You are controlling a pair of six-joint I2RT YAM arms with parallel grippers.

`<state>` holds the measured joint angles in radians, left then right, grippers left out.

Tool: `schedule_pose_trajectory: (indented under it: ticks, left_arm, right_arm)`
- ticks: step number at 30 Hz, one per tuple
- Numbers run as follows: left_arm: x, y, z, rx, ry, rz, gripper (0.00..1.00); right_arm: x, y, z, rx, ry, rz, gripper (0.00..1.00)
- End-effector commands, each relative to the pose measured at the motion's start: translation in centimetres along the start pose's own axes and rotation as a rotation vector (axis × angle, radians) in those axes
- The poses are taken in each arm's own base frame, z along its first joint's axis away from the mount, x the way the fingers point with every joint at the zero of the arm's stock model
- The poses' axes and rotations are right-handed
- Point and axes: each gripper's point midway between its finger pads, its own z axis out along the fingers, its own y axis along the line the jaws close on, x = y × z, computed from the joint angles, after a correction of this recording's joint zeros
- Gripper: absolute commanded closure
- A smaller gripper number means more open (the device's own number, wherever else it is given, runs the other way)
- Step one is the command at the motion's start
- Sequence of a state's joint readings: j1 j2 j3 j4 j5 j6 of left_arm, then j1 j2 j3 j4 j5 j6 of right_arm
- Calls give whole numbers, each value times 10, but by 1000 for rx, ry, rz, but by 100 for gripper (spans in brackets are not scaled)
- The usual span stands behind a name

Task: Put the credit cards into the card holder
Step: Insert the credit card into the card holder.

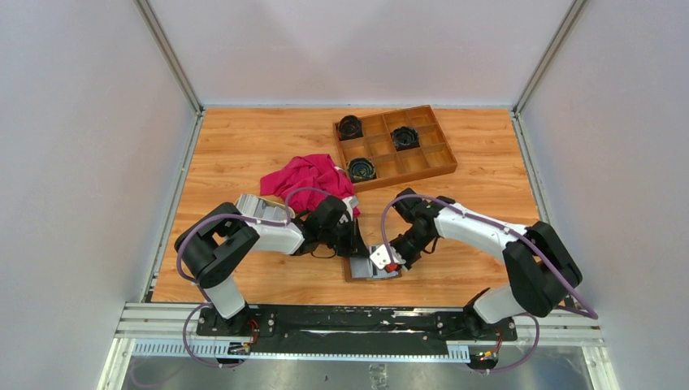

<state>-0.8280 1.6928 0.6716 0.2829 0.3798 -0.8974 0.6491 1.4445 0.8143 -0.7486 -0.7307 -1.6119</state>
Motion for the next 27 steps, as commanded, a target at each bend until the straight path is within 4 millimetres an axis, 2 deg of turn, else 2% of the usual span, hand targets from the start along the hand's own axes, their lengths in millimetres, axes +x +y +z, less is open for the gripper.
schedule_pose_trajectory:
  ticks: [1, 5, 9, 13, 16, 22, 27]
  left_arm:
    - [1, -10, -2, 38, 4, 33, 96]
    - [3, -5, 0, 25, 12, 26, 96]
    - [6, 0, 1, 11, 17, 21, 96]
    - [7, 3, 2, 5, 21, 22, 96]
    - [9, 5, 2, 3, 25, 25, 96]
    - [14, 9, 3, -3, 41, 27, 96]
    - [16, 13, 4, -12, 47, 29, 96]
  right_arm:
    - [-20, 2, 5, -20, -58, -67, 91]
    - [-37, -19, 17, 44, -12, -176, 89]
    - [-38, -36, 32, 47, 71, -239, 90]
    - [-29, -43, 45, 26, 131, -257, 91]
    - [-22, -51, 47, 38, 167, -240, 92]
    - [-18, -52, 48, 36, 193, -240, 92]
    - [-3, -31, 45, -43, 257, -262, 96]
